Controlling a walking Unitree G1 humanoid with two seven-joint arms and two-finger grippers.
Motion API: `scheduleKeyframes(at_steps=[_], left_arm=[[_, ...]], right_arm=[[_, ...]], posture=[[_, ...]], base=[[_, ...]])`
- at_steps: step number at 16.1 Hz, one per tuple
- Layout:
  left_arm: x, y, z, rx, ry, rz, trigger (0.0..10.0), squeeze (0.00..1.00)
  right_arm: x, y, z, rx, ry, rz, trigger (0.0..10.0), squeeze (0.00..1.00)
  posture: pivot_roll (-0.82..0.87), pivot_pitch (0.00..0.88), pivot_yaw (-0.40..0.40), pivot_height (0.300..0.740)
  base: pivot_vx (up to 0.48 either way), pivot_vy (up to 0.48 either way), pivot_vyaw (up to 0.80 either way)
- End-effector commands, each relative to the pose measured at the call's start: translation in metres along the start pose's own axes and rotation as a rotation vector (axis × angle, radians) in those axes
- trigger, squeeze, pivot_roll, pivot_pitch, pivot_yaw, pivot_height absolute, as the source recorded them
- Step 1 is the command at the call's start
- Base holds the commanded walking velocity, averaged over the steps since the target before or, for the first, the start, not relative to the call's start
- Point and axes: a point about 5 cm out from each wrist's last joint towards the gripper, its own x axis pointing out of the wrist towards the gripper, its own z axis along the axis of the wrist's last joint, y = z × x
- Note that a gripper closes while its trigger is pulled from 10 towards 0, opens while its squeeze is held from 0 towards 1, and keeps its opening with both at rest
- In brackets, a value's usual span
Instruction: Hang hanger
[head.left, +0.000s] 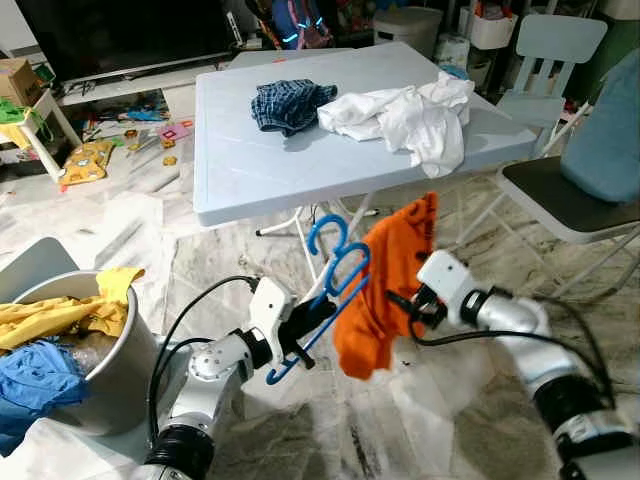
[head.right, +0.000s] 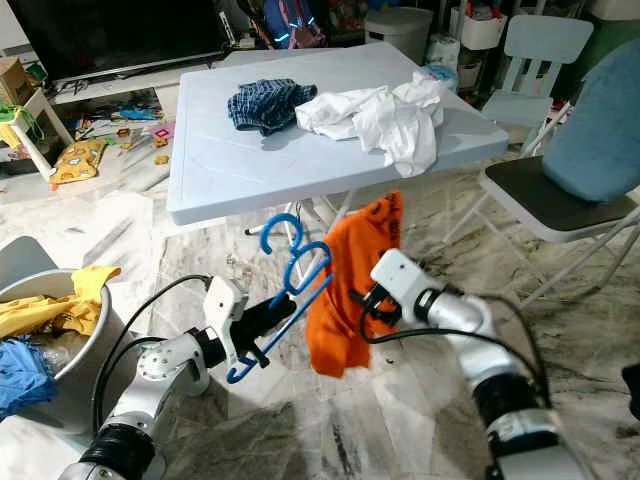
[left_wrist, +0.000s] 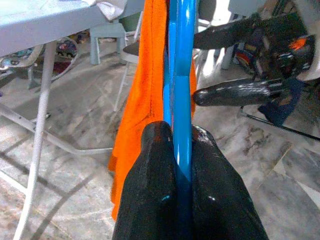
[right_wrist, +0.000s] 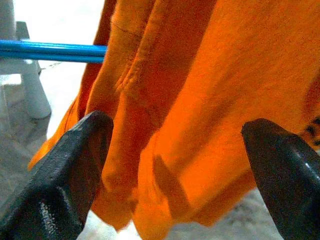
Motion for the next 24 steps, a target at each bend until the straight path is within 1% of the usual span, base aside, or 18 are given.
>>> scheduleKeyframes(at_steps=[1, 2, 7, 14, 20, 24], left_arm=[[0.001, 0.001, 0.011, 0.027, -0.042, -0.016, 0.0, 0.00], [0.002, 0.000, 0.012, 0.023, -0.044, -0.027, 0.0, 0.00], [0.002, -0.003, 0.012, 0.022, -0.041, -0.045, 0.0, 0.00], [0.002, -0.004, 0.012, 0.018, -0.039, -0.054, 0.0, 0.00], [0.003, -0.005, 0.012, 0.018, -0.038, -0.056, 0.0, 0.00], [0.002, -0.005, 0.009, 0.031, -0.024, -0.046, 0.0, 0.00]], right_arm=[[0.000, -0.006, 0.008, 0.027, -0.034, -0.051, 4.9, 0.00], [0.000, -0.006, 0.006, 0.037, -0.021, -0.072, 0.0, 0.00], [0.003, -0.012, 0.009, 0.070, -0.009, -0.136, 0.0, 0.00], [0.008, -0.008, 0.011, 0.096, -0.011, -0.159, 0.0, 0.00], [0.010, -0.006, 0.010, 0.164, -0.019, -0.179, 0.0, 0.00], [0.005, -0.015, 0.009, 0.216, -0.032, -0.223, 0.0, 0.00]], posture=[[-0.24, 0.000, 0.073, 0.740], [-0.24, 0.000, 0.073, 0.740], [-0.23, 0.000, 0.070, 0.740], [-0.24, 0.000, 0.070, 0.740], [-0.24, 0.000, 0.068, 0.740], [-0.24, 0.000, 0.069, 0.740]], base=[[0.000, 0.000, 0.00], [0.000, 0.000, 0.00], [0.000, 0.000, 0.00], [0.000, 0.000, 0.00], [0.000, 0.000, 0.00], [0.000, 0.000, 0.00]])
